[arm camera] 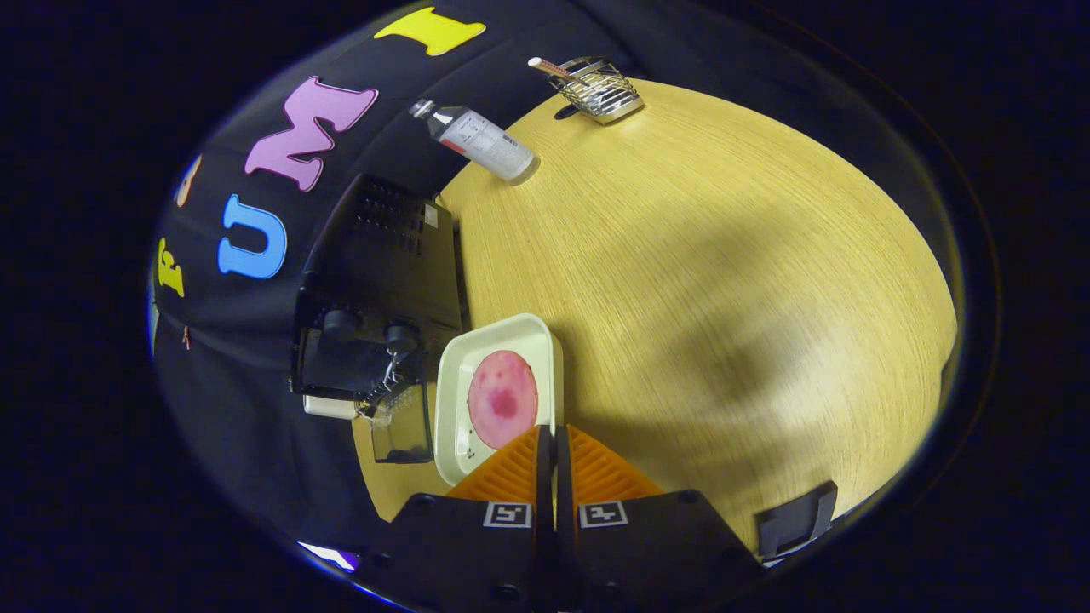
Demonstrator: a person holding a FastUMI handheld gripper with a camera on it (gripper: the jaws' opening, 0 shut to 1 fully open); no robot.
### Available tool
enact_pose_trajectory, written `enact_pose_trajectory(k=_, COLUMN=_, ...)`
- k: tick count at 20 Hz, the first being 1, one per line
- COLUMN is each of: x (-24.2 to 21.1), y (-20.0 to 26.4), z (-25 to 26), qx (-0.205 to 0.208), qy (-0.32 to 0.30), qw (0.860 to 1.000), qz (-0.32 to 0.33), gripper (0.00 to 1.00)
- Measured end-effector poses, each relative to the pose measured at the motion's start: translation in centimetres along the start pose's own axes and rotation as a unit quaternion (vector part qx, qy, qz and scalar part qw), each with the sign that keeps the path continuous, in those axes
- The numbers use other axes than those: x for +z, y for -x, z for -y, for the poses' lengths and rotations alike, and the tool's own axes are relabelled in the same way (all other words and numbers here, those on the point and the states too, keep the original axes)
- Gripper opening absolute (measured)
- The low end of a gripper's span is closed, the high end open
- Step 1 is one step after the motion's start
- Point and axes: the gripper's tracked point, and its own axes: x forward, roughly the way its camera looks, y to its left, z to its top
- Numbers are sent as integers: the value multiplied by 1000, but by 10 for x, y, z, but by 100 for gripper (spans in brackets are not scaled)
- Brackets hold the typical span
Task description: Open the toaster oven, put the food inside, and close the toaster oven door.
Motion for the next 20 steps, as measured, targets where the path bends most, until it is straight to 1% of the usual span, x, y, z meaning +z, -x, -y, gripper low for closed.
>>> enact_pose_trajectory(k=5, x=-1, y=24, z=-21, qx=17, qy=6, qw=1000, qz=7, gripper=6)
enact_pose_trajectory(k=10, x=-18, y=37, z=-38, qx=8, qy=21, qw=1000, qz=21, gripper=6)
enact_pose_trajectory(k=15, x=-43, y=46, z=-74, qx=12, qy=-8, qw=999, qz=44, gripper=6)
enact_pose_trajectory(k=20, x=-69, y=36, z=-129, qx=24, qy=-32, qw=997, qz=68, gripper=6)
